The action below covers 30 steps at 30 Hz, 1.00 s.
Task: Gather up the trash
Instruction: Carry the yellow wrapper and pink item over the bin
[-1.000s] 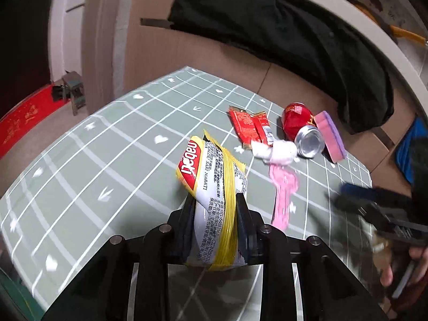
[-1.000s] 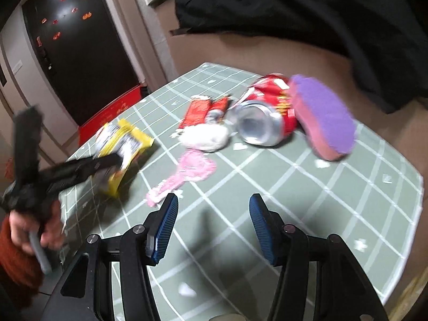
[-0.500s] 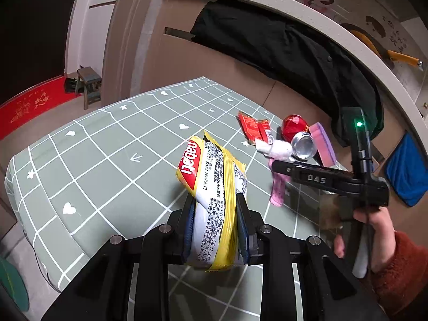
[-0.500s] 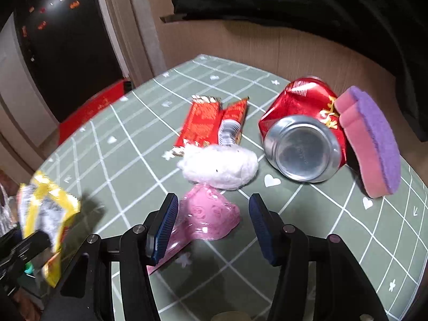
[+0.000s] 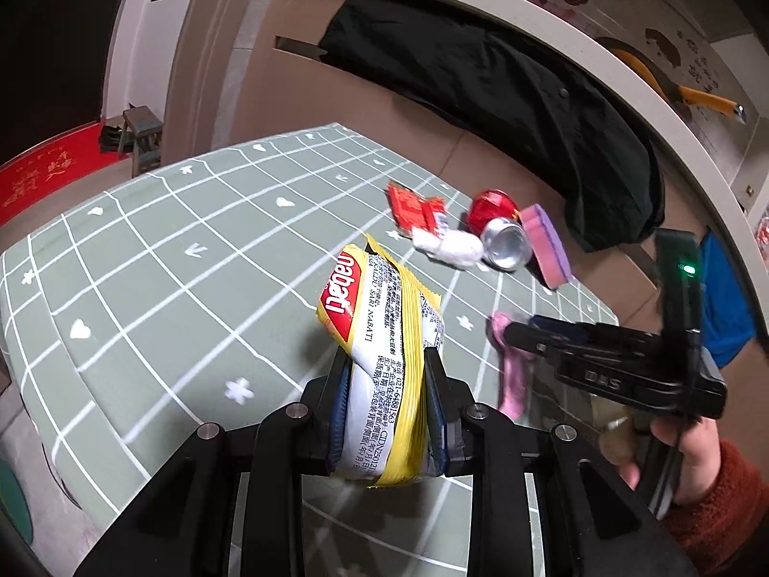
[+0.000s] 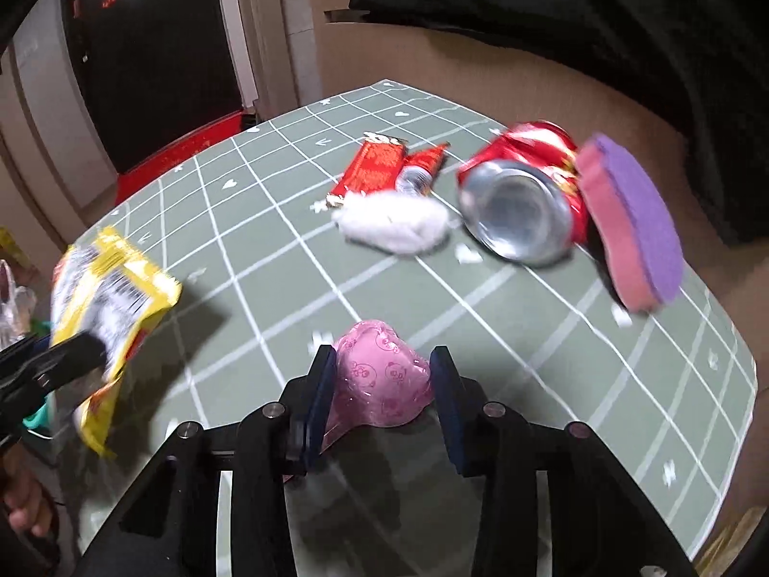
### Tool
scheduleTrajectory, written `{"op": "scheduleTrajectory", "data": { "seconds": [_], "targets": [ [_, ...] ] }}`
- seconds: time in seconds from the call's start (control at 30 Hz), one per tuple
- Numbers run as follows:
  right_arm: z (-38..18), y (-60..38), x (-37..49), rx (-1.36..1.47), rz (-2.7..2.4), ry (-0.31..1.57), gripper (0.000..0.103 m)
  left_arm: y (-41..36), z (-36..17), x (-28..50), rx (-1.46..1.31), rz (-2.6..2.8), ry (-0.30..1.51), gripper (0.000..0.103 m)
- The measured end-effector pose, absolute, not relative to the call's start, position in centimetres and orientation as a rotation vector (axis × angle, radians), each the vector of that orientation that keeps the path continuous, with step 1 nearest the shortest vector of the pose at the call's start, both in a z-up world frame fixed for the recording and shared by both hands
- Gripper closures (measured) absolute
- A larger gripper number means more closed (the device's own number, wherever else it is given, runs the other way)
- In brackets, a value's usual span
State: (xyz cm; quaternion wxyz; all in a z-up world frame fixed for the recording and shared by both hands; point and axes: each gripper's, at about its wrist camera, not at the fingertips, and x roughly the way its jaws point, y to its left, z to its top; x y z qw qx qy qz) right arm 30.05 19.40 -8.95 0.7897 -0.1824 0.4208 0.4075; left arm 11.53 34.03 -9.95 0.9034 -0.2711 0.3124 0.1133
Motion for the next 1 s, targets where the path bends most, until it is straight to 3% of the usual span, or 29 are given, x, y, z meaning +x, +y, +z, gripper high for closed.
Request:
{"op": "scheduleTrajectory", "data": {
  "seconds": [0.57,1.0],
  "targets": [
    [-1.7,4.8,25.6,-0.291,0.842,0.716,0.066,25.9,-6.2,13.8,-0.465,0.133,0.642,0.074],
    [-0.3,0.6,25.0,-0.192,0.827,0.642,0.066,20.6,-3.6,14.5,-0.357,0.104,0.628,0.074]
  ]
}}
